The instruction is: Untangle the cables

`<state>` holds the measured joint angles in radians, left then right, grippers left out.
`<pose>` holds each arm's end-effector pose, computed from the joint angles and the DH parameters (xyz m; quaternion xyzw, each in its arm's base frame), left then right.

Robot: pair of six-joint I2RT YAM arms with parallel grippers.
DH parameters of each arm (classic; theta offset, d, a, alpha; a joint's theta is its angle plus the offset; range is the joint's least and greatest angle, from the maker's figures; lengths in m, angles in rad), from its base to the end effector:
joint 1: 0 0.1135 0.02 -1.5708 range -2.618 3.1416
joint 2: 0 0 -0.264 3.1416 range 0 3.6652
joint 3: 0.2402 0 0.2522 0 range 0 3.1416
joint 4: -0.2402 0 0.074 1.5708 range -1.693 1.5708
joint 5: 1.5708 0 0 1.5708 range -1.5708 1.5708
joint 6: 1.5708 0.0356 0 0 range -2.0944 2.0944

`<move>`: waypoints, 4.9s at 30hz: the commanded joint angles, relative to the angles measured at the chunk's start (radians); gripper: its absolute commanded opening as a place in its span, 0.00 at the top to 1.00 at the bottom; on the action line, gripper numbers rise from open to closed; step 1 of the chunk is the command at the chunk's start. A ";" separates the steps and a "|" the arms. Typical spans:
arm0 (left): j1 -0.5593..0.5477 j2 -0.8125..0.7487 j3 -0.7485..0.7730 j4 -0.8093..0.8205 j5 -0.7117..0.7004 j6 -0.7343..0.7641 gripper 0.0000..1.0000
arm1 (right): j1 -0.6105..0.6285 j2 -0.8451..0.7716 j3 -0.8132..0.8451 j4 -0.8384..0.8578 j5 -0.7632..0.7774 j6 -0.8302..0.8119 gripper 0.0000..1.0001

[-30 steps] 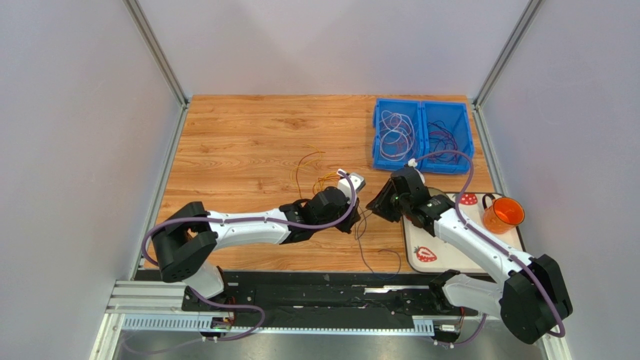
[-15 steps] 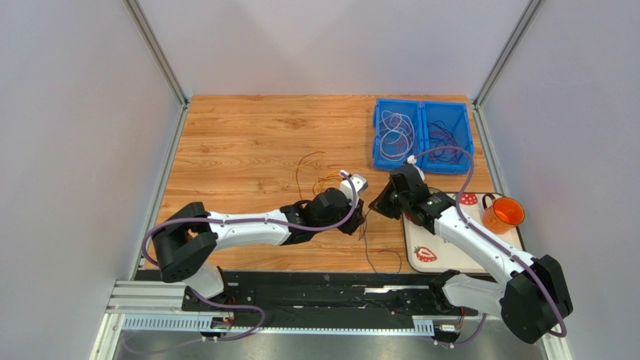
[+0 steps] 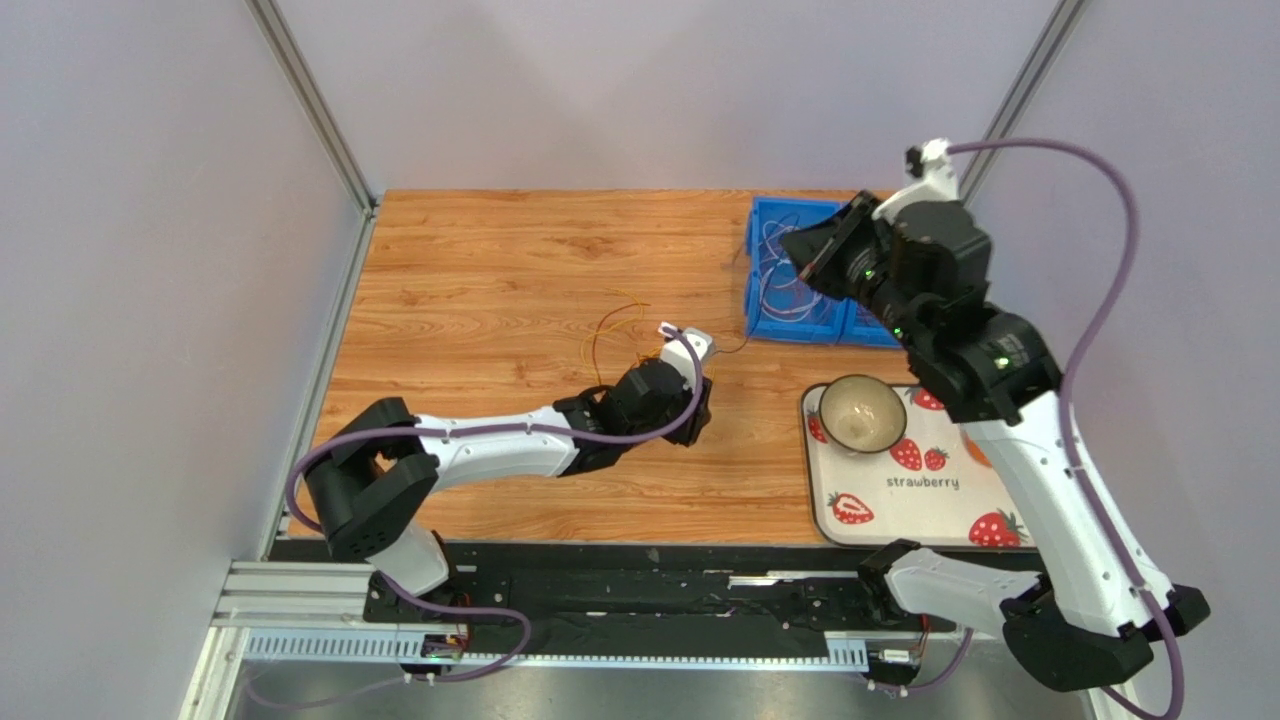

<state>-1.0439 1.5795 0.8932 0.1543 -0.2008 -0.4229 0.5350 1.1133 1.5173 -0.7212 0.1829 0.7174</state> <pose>0.1789 -0.2935 0.2134 0.2165 0.8376 -0.2659 0.4251 0.1828 0.1008 0.4678 0.1268 0.7983 0.2824 0.5166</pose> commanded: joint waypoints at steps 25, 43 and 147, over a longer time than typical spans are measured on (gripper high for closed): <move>0.283 0.197 0.064 0.071 0.094 -0.091 0.60 | -0.046 0.152 0.475 0.134 0.329 -0.532 1.00; 0.283 0.004 -0.126 0.212 0.009 -0.083 0.56 | -0.366 0.244 0.302 0.308 0.279 -0.501 1.00; 0.283 -0.128 0.220 -0.134 -0.020 -0.053 1.00 | -0.270 -0.039 -0.411 0.181 -0.221 -0.168 0.50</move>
<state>-0.7578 1.6524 0.9714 0.0620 -0.2935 -0.5243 0.2440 1.1393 1.1488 -0.5724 0.0704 0.5201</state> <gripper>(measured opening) 0.007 0.504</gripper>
